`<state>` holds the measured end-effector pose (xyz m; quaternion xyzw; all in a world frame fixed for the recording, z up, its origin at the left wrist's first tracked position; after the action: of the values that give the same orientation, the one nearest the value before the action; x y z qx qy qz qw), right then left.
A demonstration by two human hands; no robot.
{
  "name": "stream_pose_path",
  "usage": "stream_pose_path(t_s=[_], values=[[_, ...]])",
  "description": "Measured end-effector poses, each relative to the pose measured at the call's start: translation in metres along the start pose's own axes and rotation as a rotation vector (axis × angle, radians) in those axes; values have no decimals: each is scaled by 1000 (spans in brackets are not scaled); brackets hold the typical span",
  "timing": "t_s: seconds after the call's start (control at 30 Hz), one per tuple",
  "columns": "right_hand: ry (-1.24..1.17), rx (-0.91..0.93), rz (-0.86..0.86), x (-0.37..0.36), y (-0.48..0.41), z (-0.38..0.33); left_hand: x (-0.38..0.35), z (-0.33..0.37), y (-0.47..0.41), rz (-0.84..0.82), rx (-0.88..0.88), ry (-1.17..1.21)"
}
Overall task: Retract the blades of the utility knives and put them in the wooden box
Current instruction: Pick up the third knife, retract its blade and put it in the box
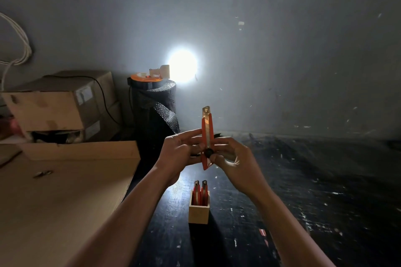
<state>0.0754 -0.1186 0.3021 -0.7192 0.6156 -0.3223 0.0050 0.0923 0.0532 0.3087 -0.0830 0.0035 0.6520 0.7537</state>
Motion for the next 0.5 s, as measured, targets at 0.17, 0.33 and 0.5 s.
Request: stream_pose_path(t_s=[0.17,0.33,0.5], values=[[36,-6,-22,-1,1,0,-3,0,3,-5,-10,-21],[1,-7,4,1,2,0,-4,1,0,4,-20,-27],[-8,-33,-25,-2,3,3,-4,-3,2,2,-23,-30]])
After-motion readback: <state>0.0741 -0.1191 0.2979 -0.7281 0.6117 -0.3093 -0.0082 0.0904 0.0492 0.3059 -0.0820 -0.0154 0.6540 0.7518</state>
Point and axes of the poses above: each hand's wrist, its own y-axis away from the middle knuckle, its own x-axis out of the back of the hand, z = x × y, the point moved 3 cm from there along -y, towards the middle knuckle, and after that the axes turned 5 degrees about -z, right-handed, at the moved point
